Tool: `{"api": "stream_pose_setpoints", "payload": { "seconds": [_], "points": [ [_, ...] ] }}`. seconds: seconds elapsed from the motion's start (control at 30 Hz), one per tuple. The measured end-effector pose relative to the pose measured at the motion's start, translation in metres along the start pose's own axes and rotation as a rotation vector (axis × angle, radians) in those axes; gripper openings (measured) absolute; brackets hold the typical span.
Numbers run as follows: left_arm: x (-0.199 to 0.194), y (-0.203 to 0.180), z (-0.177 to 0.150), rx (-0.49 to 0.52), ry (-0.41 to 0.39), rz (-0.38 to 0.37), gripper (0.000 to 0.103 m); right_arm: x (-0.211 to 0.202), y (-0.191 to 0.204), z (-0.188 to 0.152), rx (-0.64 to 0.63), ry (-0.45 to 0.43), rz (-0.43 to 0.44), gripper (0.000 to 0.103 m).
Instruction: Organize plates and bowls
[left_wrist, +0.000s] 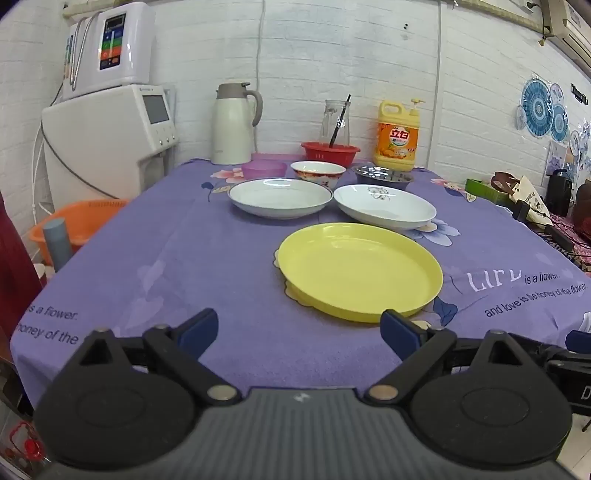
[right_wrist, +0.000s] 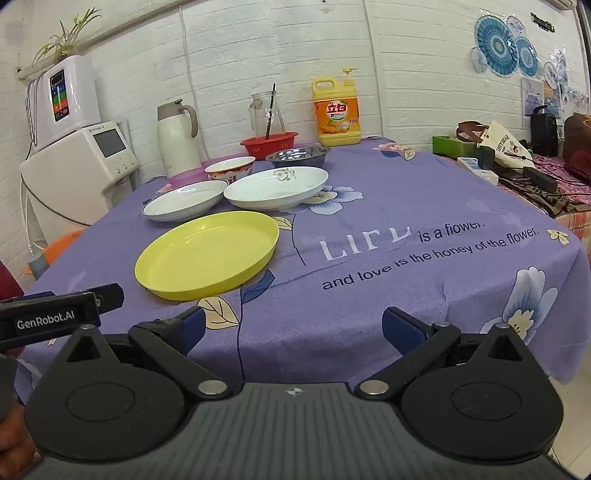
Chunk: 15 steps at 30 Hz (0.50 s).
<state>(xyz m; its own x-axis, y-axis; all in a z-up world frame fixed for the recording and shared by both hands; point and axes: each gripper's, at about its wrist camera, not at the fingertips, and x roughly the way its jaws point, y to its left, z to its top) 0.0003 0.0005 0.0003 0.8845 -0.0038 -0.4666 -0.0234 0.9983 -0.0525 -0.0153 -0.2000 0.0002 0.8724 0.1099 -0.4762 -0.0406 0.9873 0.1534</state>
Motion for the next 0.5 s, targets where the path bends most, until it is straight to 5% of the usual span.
{"api": "stream_pose_setpoints", "payload": {
  "seconds": [0.5],
  "points": [
    [-0.0023, 0.0014, -0.0004, -0.009, -0.012, 0.003, 0.093, -0.0020, 0.0034, -0.0009, 0.003, -0.008, 0.010, 0.103]
  ]
}}
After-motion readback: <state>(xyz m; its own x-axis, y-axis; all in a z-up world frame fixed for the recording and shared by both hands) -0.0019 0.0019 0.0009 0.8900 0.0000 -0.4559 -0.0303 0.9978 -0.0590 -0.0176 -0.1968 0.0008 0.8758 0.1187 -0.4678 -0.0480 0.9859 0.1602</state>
